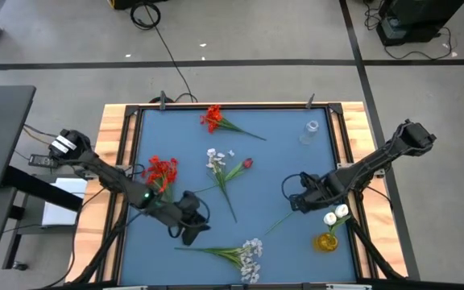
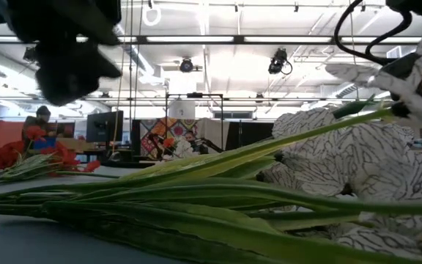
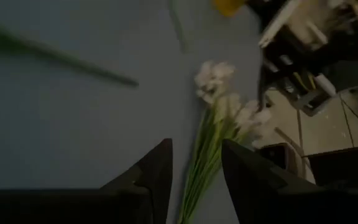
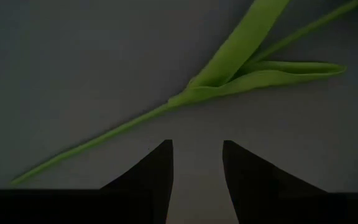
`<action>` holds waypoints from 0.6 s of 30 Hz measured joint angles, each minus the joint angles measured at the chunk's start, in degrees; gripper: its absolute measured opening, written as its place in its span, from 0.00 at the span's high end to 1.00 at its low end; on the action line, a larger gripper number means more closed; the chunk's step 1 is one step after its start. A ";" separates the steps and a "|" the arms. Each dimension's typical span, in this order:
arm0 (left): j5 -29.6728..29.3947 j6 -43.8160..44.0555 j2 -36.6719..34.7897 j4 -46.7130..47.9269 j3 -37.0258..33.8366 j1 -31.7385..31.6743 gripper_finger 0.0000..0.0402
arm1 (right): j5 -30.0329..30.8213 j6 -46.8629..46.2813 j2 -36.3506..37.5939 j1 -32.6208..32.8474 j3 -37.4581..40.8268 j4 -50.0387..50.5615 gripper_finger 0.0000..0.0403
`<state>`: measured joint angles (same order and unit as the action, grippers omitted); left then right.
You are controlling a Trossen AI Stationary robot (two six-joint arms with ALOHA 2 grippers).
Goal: Sort flowers into vase by color
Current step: Put the bottom red flowers into the yellow vase
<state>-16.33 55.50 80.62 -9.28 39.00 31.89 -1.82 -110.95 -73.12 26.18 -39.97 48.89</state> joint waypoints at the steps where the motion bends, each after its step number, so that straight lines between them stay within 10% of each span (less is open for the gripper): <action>1: -0.49 -1.92 0.00 -0.96 0.00 0.36 0.64 | 0.30 -0.04 0.00 0.18 0.00 -0.07 0.63; 7: -0.43 -27.54 2.72 -14.17 0.13 4.98 0.64 | 0.72 0.34 0.00 0.34 0.00 -0.16 0.63; 18: 0.51 -32.76 15.56 -10.96 5.03 5.86 0.64 | 0.71 1.58 0.00 0.50 0.00 -0.38 0.63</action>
<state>-15.82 22.74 96.18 -20.24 44.03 37.76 -1.11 -109.37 -73.12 26.68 -39.97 48.51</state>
